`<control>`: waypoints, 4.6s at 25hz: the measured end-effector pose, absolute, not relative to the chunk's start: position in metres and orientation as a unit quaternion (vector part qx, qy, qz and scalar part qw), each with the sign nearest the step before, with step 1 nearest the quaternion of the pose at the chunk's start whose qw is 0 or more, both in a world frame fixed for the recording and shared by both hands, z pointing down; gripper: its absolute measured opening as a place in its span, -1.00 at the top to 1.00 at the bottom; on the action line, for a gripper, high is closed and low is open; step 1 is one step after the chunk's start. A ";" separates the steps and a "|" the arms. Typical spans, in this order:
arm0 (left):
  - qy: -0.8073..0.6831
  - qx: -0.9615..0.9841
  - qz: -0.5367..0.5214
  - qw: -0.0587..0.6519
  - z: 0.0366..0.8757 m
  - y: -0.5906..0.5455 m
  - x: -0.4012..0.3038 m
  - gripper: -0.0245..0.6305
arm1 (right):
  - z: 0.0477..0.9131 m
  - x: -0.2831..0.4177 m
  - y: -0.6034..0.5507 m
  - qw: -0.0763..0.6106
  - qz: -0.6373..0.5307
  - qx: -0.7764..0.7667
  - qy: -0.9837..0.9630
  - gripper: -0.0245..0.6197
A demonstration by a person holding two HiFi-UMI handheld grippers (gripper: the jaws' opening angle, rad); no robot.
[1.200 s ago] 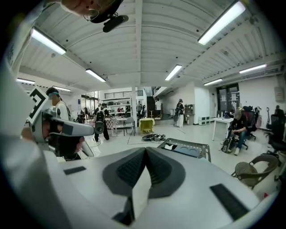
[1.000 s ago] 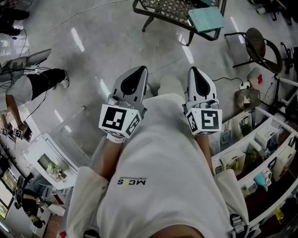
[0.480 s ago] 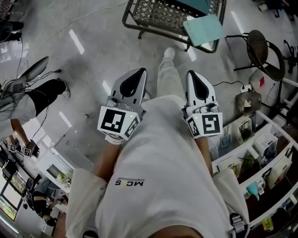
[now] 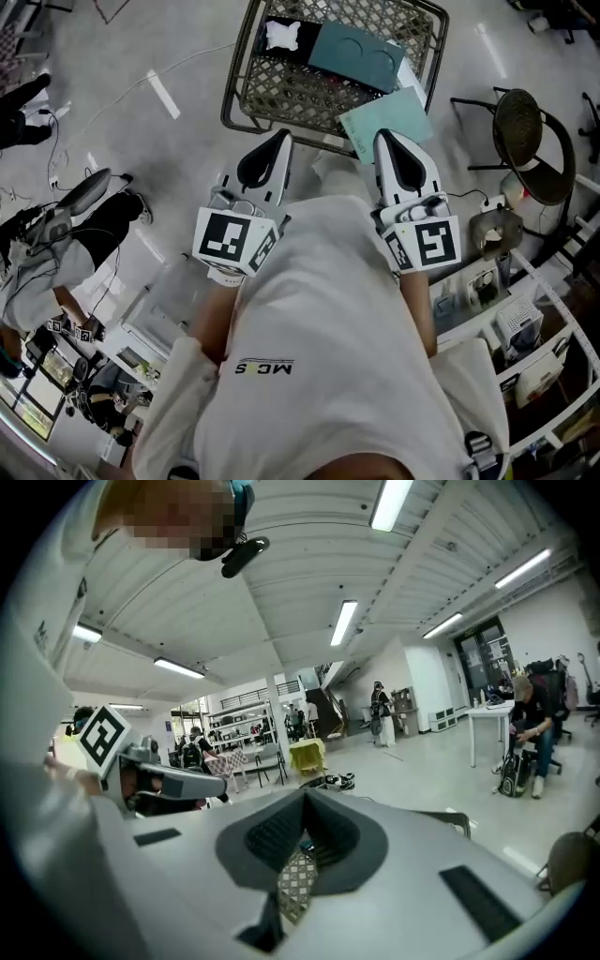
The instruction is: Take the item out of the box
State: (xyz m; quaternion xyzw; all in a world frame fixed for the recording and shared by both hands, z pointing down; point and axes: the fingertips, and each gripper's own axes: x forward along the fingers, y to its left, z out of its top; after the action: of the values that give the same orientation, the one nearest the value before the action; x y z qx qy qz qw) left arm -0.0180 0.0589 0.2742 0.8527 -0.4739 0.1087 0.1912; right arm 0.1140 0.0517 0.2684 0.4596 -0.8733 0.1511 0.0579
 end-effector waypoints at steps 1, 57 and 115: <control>-0.473 0.854 0.108 0.187 0.272 0.045 -0.013 0.86 | 0.267 0.117 0.038 0.058 0.149 0.459 -0.874 0.88; -0.543 0.740 0.216 0.333 0.541 -0.195 -0.095 0.63 | 0.378 0.063 -0.084 0.097 0.233 0.519 -0.817 0.88; -0.542 0.668 0.309 0.405 0.594 -0.201 -0.098 0.85 | 0.358 0.075 -0.102 0.090 0.205 0.530 -0.818 0.88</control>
State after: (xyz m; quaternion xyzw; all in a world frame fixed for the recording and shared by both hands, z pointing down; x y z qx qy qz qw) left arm -0.0977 -0.2010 0.5941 0.6680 -0.5422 0.3094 0.4050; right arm 0.0755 -0.1016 0.3578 0.5300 -0.8179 0.2050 0.0898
